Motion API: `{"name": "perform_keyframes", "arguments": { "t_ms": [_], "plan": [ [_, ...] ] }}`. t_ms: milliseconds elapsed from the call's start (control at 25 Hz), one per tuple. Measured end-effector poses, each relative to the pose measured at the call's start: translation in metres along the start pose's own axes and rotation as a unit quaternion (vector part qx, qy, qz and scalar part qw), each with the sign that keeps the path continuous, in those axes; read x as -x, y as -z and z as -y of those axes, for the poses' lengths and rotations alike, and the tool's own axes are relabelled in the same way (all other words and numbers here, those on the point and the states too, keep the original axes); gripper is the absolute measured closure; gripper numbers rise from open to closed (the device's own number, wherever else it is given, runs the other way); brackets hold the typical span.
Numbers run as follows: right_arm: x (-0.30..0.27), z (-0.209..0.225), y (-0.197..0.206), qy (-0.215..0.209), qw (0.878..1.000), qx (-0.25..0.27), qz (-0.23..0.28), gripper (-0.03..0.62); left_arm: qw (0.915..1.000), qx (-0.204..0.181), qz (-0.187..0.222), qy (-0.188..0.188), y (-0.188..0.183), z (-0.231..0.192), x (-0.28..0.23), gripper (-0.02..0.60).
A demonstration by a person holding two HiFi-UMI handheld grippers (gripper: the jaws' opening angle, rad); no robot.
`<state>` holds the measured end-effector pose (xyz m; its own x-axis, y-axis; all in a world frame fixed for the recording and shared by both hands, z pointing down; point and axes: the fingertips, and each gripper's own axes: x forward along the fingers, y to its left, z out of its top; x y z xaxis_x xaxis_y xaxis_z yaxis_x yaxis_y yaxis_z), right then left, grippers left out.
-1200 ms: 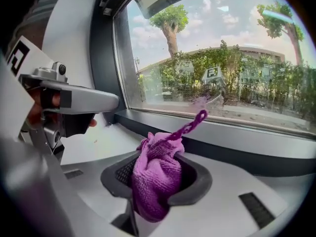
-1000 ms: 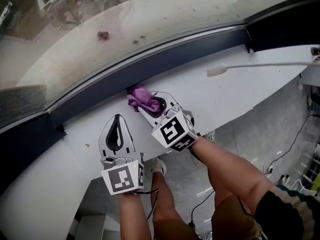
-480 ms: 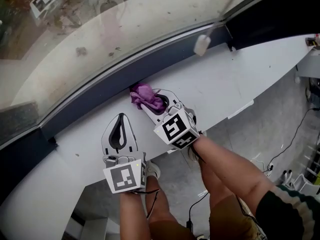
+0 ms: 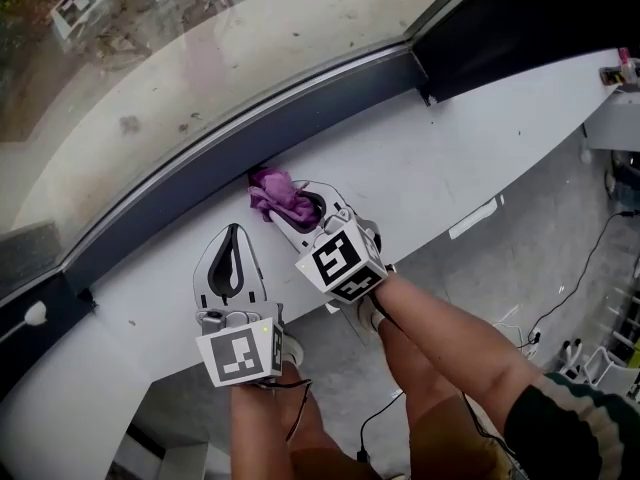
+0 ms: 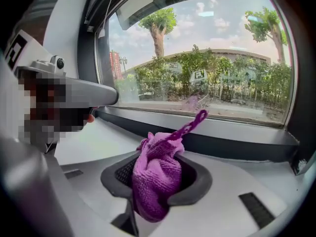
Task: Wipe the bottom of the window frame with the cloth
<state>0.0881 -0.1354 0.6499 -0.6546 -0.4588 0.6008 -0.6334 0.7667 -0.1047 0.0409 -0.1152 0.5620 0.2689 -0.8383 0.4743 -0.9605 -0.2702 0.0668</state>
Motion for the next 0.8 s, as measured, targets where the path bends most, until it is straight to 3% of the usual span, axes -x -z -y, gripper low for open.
{"name": "perform_keyframes", "arguments": {
  "t_ms": [640,800],
  "plan": [
    [0.021,0.033,0.013,0.031,1.000,-0.002,-0.003,0.441,0.9998,-0.010,0.008,0.017,-0.007,0.021,-0.013,0.577],
    [0.038,0.077,0.026,0.041,0.999,-0.005,-0.003,0.441,0.9996,-0.014,0.006,0.025,-0.014,0.058,-0.041,0.577]
  ]
}}
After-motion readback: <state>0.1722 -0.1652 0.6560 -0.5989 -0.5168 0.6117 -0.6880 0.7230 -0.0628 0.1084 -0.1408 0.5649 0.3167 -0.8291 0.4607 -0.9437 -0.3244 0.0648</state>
